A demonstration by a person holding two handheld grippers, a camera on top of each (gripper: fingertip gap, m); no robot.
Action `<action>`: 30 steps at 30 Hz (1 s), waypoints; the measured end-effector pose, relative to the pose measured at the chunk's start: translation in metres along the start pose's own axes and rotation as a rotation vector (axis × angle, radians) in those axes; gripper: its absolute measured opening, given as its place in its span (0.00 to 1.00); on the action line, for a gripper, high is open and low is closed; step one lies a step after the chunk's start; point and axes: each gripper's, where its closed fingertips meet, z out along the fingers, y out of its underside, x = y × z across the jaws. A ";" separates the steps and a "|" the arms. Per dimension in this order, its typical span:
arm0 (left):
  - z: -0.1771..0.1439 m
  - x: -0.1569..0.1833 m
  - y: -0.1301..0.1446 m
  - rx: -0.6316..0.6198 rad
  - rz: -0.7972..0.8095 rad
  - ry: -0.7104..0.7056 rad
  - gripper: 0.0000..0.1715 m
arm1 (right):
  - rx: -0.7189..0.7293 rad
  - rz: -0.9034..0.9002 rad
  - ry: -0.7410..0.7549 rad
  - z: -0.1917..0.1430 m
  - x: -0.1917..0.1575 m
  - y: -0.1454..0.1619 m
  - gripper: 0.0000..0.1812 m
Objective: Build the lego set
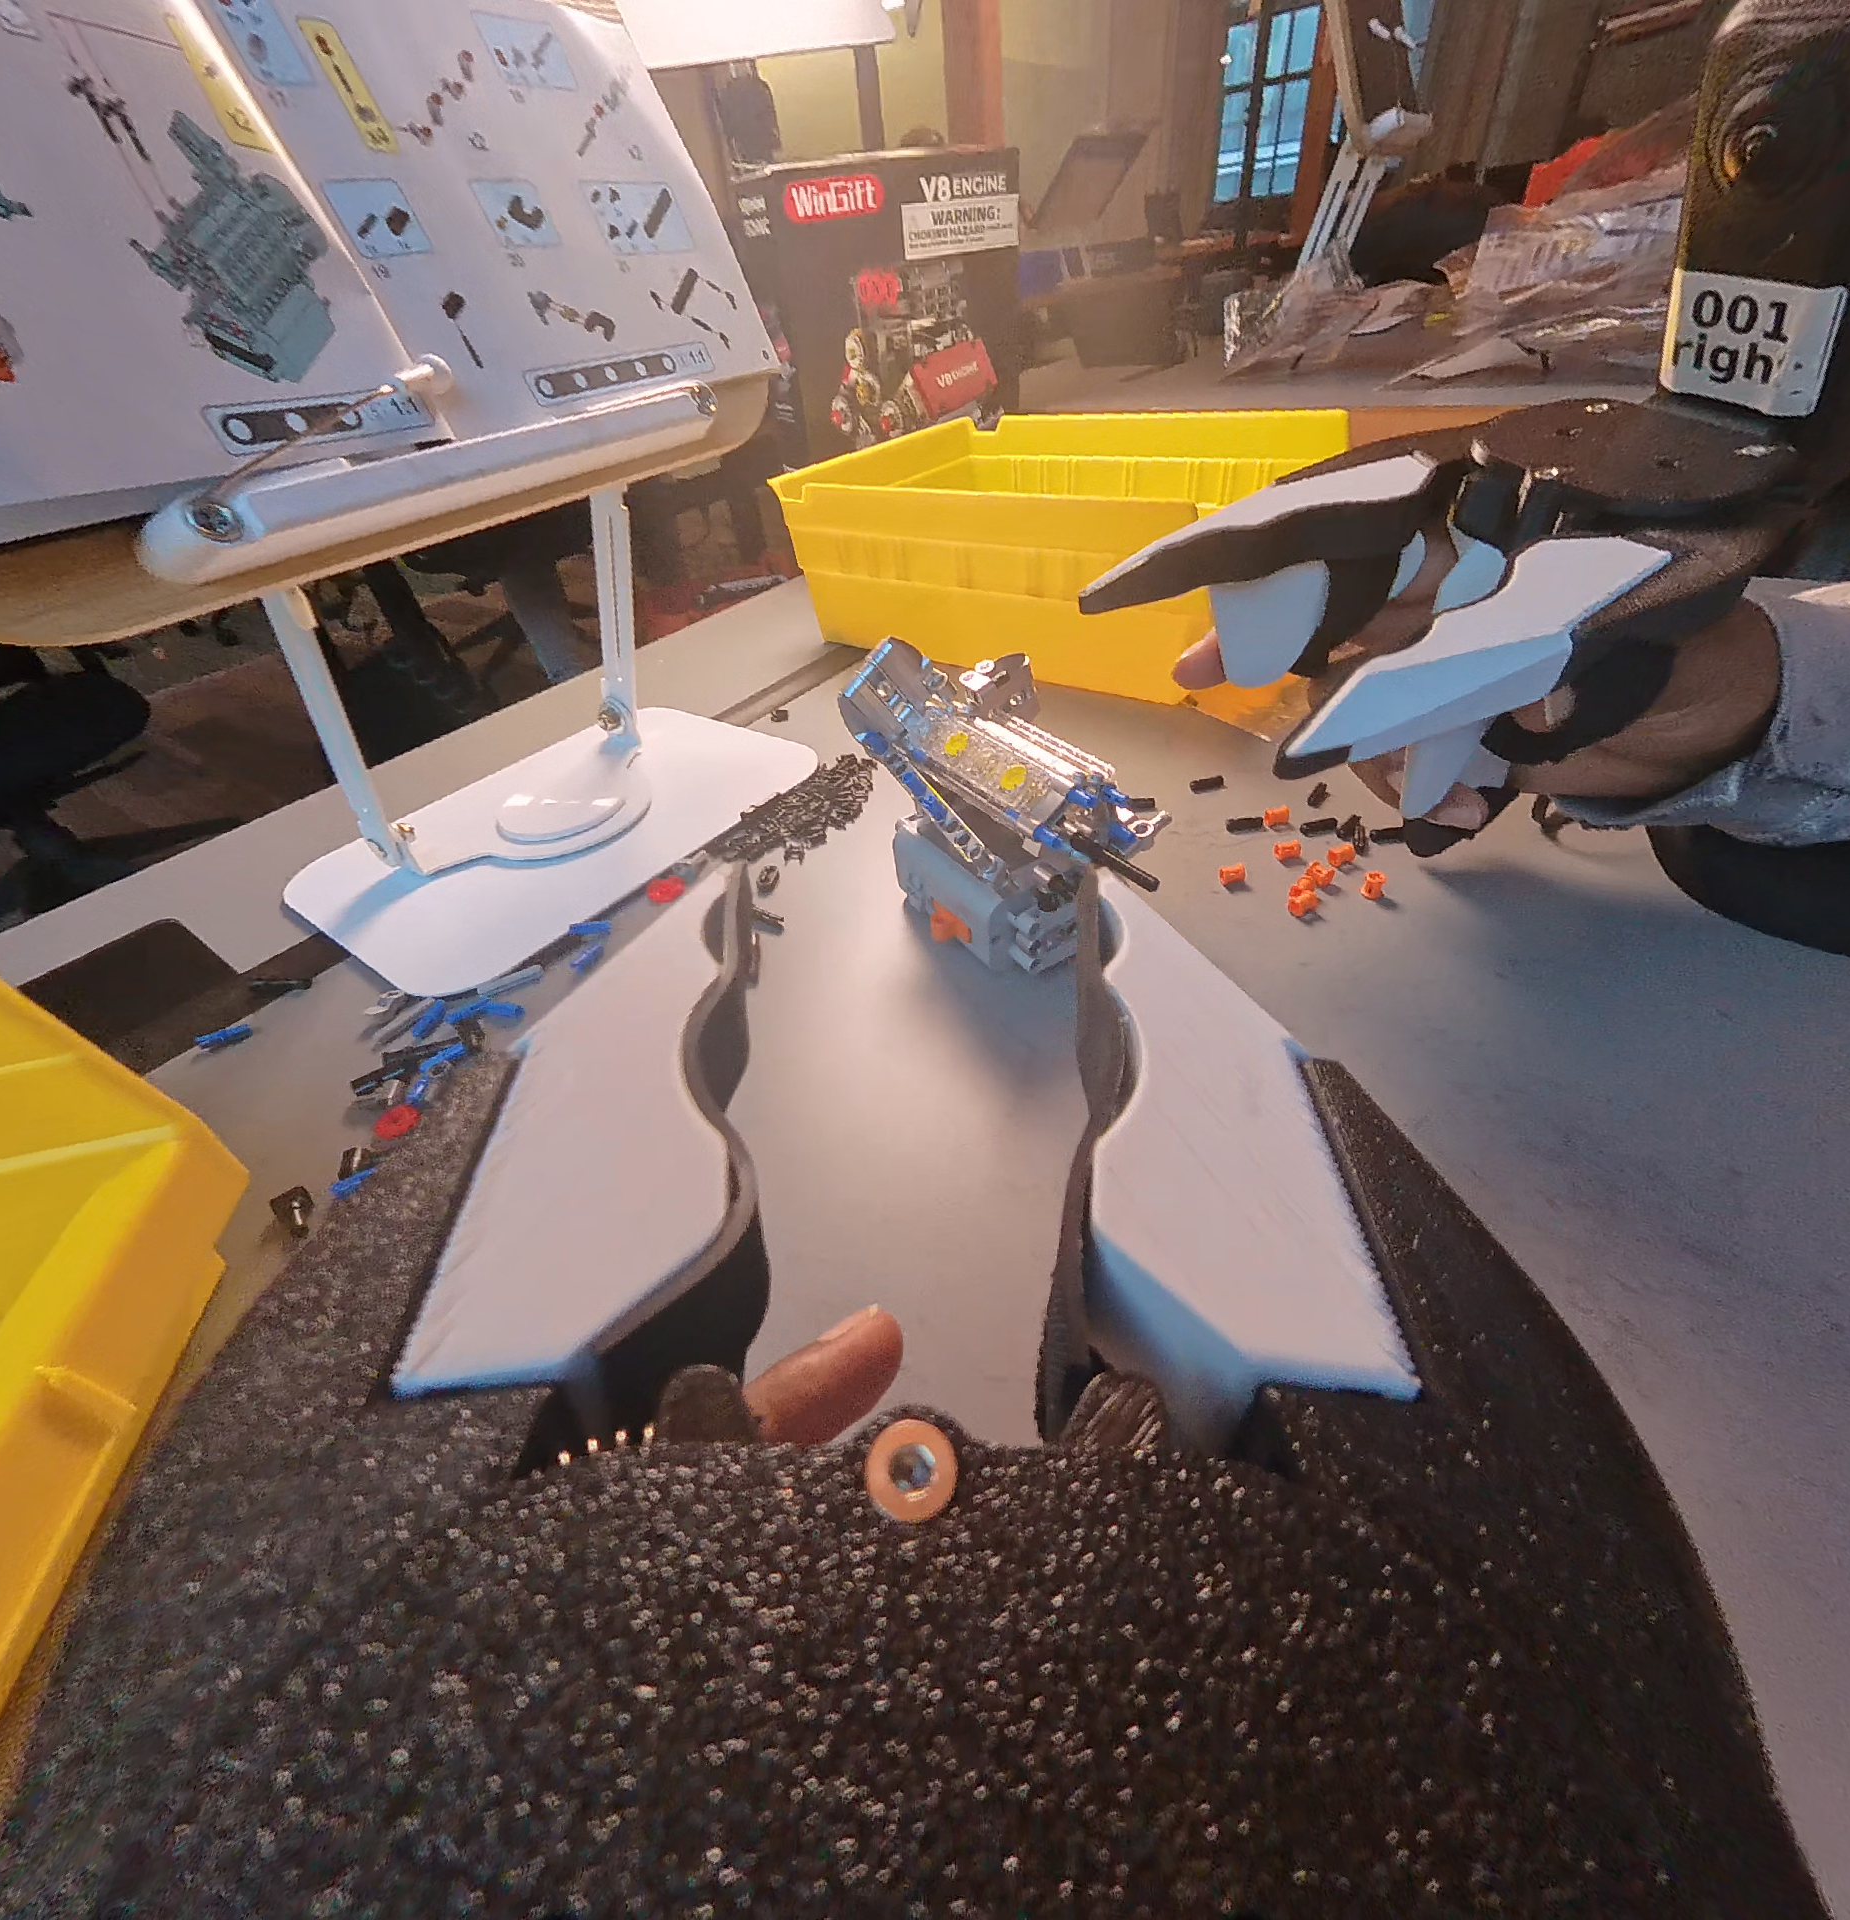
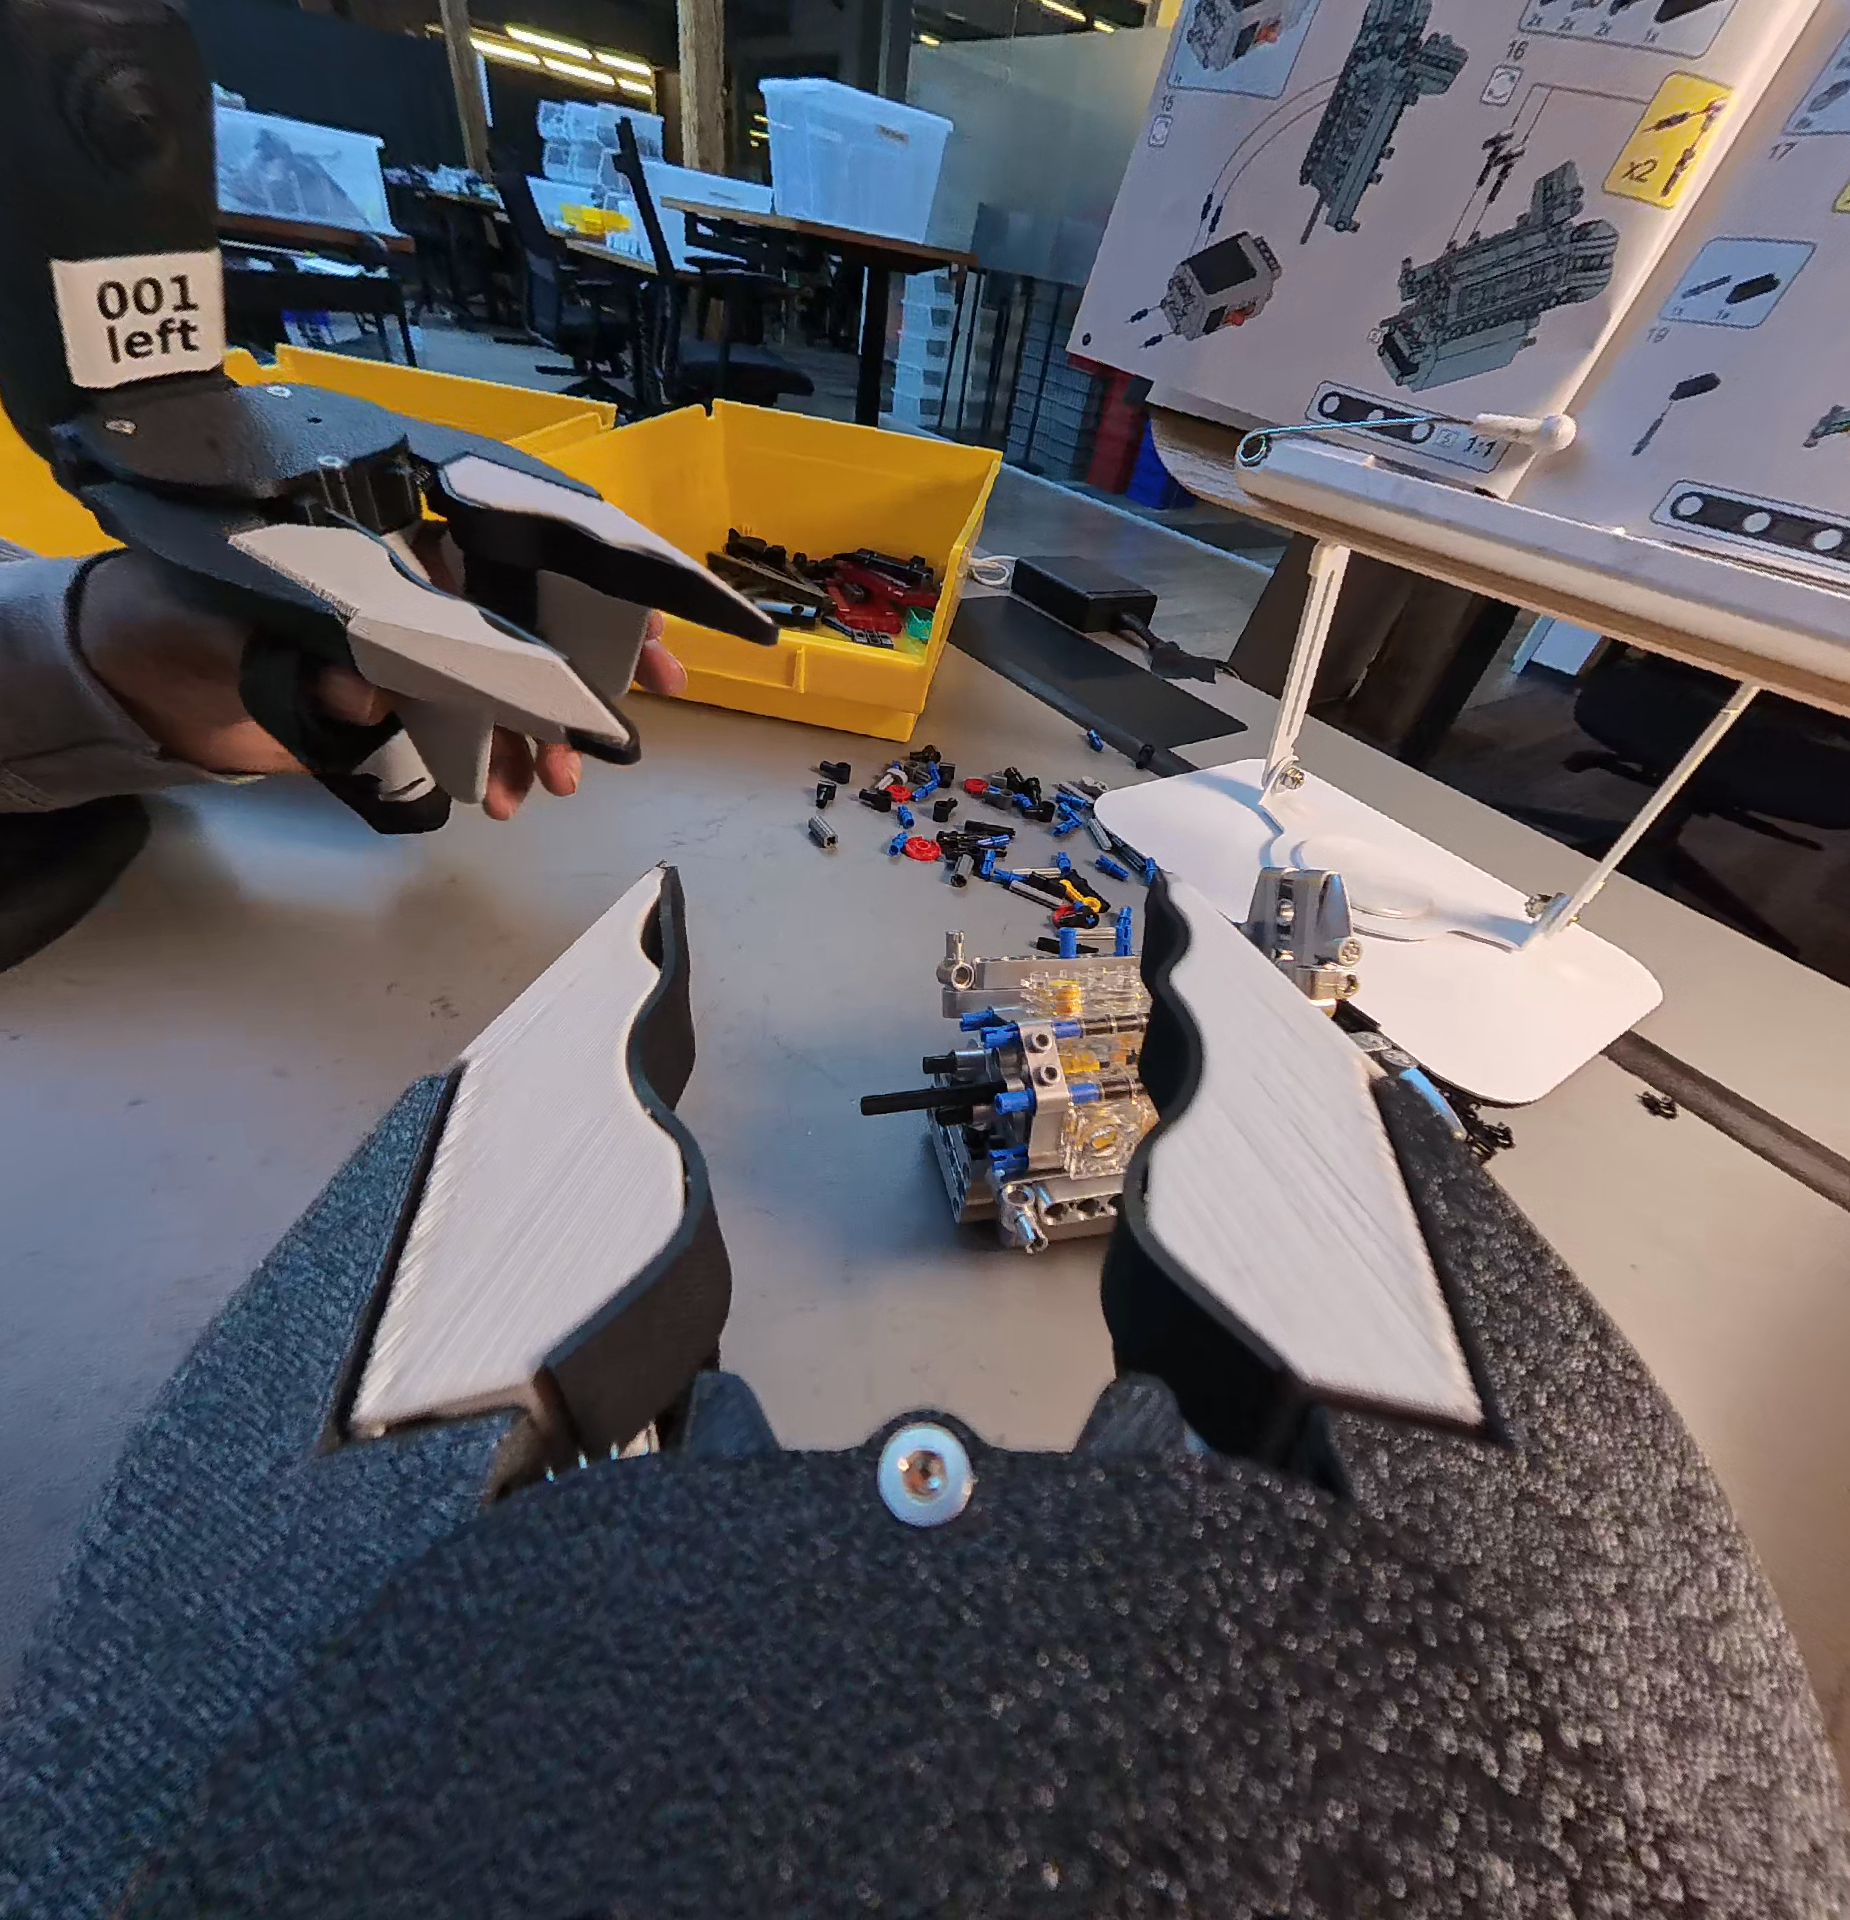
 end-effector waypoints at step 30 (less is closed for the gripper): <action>-0.010 0.066 0.103 -0.550 0.223 0.398 0.11 | -0.622 -0.073 -0.169 -0.057 0.034 0.106 0.12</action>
